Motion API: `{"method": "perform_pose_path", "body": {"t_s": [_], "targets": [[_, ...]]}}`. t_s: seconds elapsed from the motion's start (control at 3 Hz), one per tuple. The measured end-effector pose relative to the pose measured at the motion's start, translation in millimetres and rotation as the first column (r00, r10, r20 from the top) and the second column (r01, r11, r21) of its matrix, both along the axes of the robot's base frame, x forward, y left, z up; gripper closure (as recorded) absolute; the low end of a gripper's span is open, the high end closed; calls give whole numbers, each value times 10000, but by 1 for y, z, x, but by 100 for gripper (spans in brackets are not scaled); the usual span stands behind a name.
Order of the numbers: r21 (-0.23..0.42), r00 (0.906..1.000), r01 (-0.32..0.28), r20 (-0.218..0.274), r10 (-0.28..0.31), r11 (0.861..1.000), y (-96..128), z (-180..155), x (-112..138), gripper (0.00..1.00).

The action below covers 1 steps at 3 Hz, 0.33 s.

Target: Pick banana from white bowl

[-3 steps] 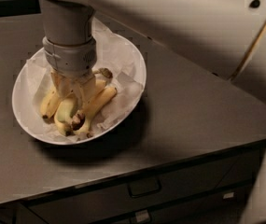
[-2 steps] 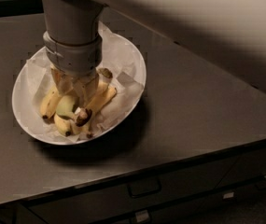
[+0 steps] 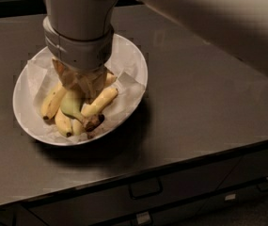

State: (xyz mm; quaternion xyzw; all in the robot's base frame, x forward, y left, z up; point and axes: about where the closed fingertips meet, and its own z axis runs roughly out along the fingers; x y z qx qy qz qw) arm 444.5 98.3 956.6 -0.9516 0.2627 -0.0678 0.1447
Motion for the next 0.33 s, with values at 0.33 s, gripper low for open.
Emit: {"method": "perform_pose_path", "body": {"t_s": [0.33], "targets": [[0,10000,0,0,0,10000,0,0,0,100]]}}
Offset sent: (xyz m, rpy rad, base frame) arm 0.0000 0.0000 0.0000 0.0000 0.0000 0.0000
